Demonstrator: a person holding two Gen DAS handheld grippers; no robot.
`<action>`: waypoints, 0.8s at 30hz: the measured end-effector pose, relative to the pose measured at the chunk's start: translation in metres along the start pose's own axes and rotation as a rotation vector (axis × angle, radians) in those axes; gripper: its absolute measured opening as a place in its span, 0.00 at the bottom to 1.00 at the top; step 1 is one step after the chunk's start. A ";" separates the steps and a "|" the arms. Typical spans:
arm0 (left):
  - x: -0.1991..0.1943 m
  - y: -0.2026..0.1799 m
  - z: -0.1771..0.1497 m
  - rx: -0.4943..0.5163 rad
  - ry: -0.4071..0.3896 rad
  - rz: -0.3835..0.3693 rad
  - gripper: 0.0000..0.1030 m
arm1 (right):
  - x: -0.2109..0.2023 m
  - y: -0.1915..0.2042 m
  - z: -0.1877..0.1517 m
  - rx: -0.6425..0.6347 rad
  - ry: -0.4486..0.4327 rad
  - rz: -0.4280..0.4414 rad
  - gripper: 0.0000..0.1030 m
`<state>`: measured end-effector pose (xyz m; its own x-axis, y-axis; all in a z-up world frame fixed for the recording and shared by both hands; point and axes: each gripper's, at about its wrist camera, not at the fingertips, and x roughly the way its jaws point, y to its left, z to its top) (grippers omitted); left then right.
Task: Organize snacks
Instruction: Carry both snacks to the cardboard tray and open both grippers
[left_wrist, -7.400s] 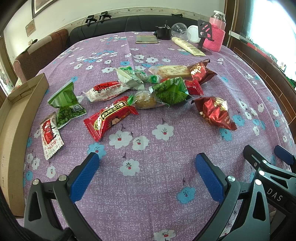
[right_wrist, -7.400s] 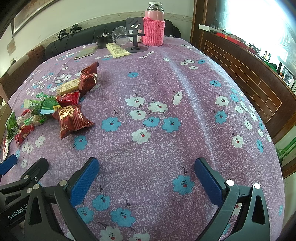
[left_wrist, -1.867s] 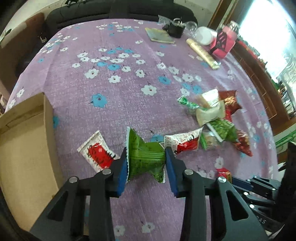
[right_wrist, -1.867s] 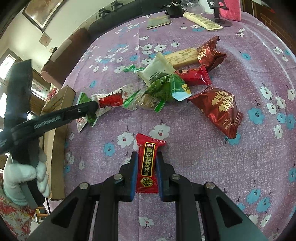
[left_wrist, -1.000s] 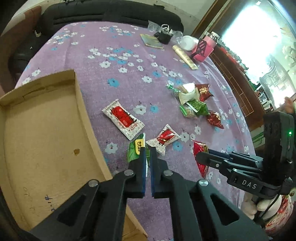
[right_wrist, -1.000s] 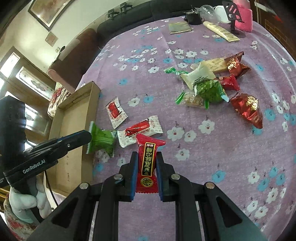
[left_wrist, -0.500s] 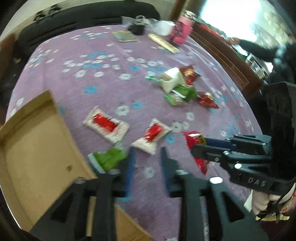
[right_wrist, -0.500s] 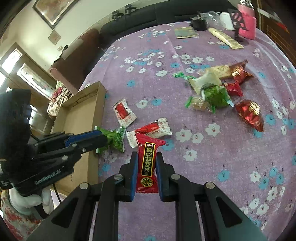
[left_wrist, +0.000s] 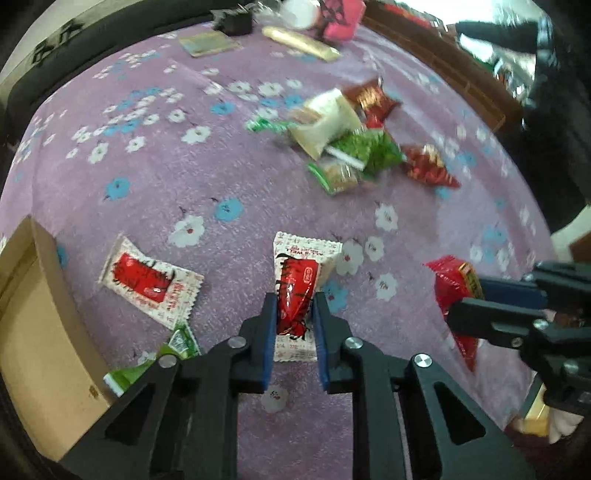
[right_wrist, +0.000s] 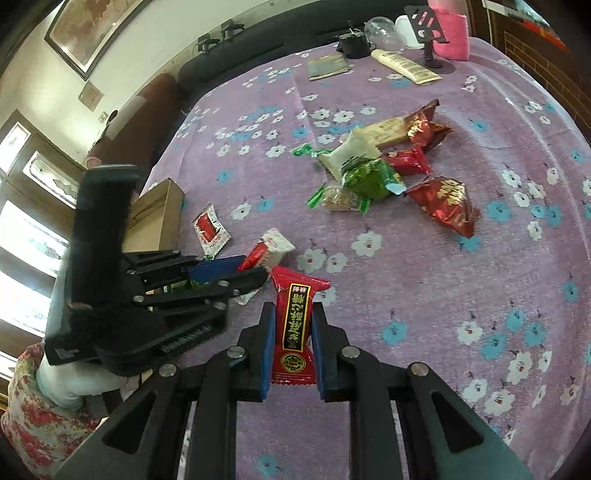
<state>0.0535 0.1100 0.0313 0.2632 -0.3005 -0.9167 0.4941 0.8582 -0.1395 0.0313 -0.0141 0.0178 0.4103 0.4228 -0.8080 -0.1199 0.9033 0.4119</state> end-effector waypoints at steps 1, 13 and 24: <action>-0.006 0.003 -0.001 -0.019 -0.017 -0.002 0.19 | 0.000 -0.001 0.000 -0.001 0.001 0.000 0.16; -0.115 0.086 -0.064 -0.325 -0.195 0.099 0.19 | 0.019 0.079 0.022 -0.130 0.034 0.124 0.16; -0.107 0.203 -0.124 -0.552 -0.143 0.214 0.20 | 0.112 0.203 0.031 -0.253 0.152 0.183 0.16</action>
<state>0.0229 0.3680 0.0544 0.4367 -0.1176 -0.8919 -0.0746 0.9833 -0.1662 0.0810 0.2145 0.0238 0.2244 0.5680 -0.7918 -0.4074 0.7928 0.4533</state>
